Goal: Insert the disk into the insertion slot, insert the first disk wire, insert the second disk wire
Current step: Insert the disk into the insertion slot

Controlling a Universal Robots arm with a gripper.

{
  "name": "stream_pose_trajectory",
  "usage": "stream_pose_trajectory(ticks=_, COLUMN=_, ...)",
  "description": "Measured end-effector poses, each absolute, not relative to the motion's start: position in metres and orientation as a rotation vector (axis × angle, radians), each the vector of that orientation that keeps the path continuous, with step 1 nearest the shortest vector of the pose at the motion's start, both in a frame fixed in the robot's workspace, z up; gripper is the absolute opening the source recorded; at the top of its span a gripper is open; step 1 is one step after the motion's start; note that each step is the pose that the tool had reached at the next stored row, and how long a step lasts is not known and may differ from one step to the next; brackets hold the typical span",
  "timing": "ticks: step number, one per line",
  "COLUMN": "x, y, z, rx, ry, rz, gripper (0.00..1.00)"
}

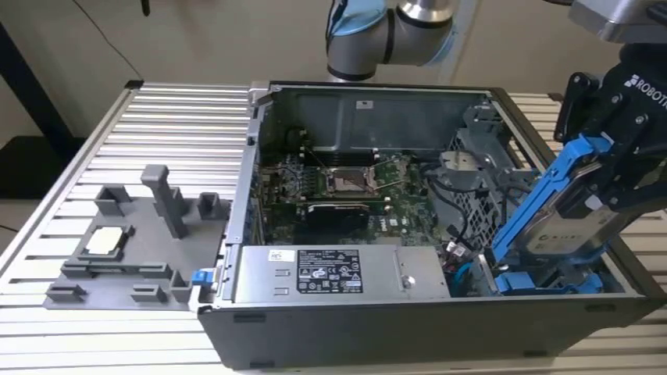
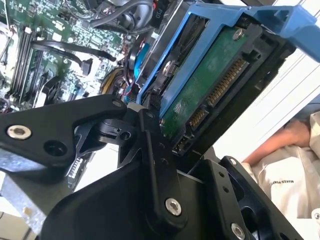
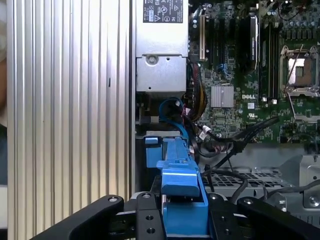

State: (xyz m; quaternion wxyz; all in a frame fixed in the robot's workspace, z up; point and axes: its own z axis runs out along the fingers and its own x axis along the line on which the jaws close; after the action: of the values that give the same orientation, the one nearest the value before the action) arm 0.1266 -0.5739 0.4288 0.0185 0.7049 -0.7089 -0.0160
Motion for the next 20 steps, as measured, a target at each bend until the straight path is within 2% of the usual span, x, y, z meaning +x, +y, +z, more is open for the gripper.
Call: stream_pose_trajectory(ticks=20, x=0.129, y=-0.574, z=0.408, rx=2.191, ry=-2.2, rz=-0.053, gripper=0.33)
